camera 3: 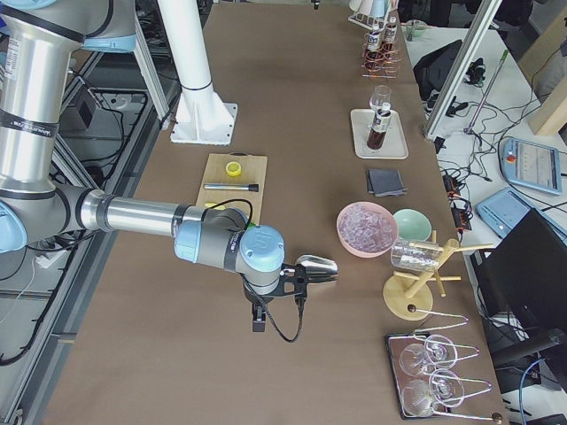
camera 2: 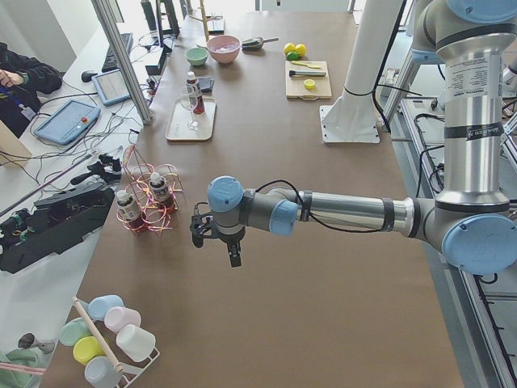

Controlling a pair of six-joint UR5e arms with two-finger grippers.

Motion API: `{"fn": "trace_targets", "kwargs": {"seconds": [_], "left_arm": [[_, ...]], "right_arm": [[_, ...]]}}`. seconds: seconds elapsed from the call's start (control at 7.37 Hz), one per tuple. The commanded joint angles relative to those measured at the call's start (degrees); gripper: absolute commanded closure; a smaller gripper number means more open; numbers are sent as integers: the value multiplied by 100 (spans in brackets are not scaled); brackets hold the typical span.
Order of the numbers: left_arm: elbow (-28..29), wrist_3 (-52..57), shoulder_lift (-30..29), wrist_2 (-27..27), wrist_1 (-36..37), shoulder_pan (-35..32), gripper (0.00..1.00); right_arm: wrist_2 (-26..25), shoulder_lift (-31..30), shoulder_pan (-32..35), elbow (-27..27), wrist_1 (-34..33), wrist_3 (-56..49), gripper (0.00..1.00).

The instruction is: Take tea from basket to plate

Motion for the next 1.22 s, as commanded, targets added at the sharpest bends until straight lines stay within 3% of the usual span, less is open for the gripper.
{"fn": "trace_targets", "kwargs": {"seconds": [0.0,1.09], "left_arm": [[-37,314,228,-23,25,-83,1],[-19,296,316,-23,-19,-119,1]], "right_arm": [[0,0,6,-3,0,0,1],[0,-9,6,-3,0,0,1]]}}
